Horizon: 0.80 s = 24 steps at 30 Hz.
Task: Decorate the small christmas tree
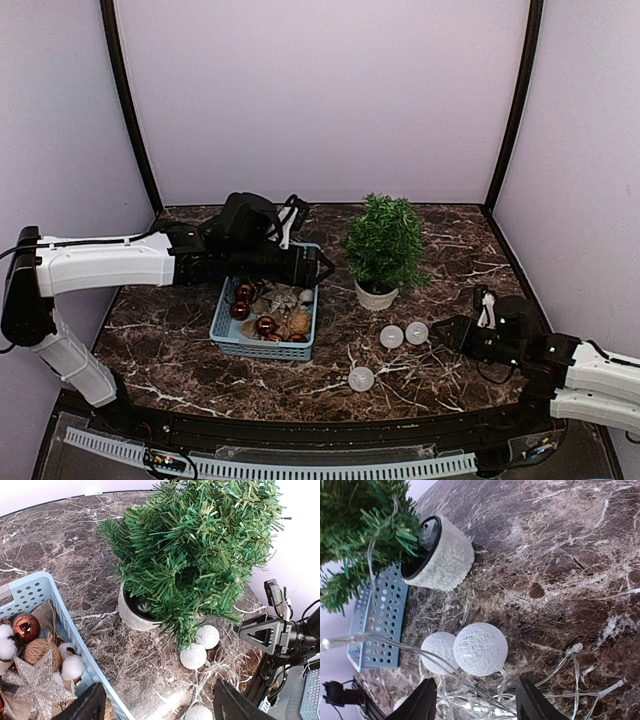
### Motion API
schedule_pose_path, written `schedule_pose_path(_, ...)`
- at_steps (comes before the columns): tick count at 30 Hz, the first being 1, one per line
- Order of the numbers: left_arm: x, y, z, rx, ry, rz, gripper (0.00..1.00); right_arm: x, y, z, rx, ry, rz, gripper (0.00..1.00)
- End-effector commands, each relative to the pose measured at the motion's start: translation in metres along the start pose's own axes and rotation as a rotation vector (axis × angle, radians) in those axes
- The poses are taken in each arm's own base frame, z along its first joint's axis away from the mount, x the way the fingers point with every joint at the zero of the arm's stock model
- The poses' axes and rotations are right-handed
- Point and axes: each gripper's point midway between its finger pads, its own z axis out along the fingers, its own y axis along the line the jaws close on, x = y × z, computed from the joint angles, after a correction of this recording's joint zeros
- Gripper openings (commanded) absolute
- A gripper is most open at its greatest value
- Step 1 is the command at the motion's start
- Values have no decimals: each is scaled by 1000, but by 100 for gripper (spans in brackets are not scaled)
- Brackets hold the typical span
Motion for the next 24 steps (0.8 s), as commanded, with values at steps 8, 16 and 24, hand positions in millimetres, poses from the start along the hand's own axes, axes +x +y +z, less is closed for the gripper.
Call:
schedule_pose_path(8,-1,-3,-32,41,-68,14,59,-12,44,-5,-110,22,-53,0)
schedule_pose_path(16,12,-48,-41,174,-91,139,51,-26,110,-27,-314,85,-24,0)
schedule_pose_path(24,35,-107,-29,338,-78,203,60,-30,156,-29,-403,163,-35,0)
